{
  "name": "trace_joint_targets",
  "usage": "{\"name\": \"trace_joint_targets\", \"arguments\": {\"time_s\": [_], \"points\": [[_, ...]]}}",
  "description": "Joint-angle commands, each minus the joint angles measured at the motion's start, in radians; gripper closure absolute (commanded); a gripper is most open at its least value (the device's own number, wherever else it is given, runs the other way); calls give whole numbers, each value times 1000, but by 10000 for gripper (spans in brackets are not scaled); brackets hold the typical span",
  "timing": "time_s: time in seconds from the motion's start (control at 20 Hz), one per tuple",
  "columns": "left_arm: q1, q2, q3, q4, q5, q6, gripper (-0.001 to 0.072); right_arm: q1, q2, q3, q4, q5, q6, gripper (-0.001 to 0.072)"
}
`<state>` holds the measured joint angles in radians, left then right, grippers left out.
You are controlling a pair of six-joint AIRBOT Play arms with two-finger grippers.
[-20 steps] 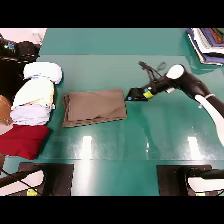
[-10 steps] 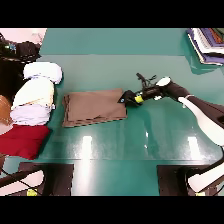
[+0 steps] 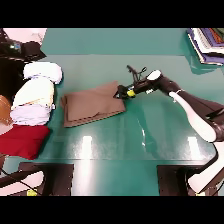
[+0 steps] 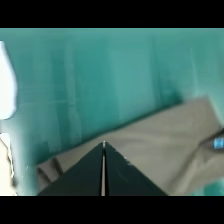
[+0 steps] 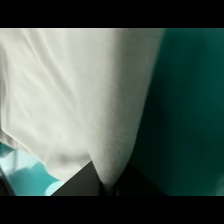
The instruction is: Fold the shirts.
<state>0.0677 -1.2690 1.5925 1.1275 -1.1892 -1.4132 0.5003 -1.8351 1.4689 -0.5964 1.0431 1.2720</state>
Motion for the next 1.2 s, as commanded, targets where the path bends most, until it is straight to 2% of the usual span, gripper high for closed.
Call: {"name": "trace_joint_targets", "arguments": {"time_s": [0.0, 0.25, 0.6, 0.75, 0.95, 1.0, 1.1, 1.15], "points": [[-108, -1, 0, 0, 10, -2, 682, -117, 132, -59, -97, -14, 3, 699], [-229, 0, 0, 0, 69, -29, 682, -524, 447, -320, -187, -42, 3, 700], [-234, -1, 0, -4, 98, -56, 682, -1285, 758, -612, -193, -76, 11, 700], [-234, -1, 0, -4, 101, -56, 682, -1470, 817, -719, -201, -83, 10, 700], [-234, 0, 0, -3, 97, -53, 681, -1509, 834, -750, -355, -51, 10, 698], [-234, 0, 0, -2, 97, -53, 681, -1505, 833, -744, -398, -35, 10, 650], [-234, 0, 0, -2, 96, -53, 681, -1505, 833, -707, -518, -10, 10, 130], [-234, 0, 0, -2, 95, -53, 680, -1506, 833, -676, -568, 15, 11, 72]]}}
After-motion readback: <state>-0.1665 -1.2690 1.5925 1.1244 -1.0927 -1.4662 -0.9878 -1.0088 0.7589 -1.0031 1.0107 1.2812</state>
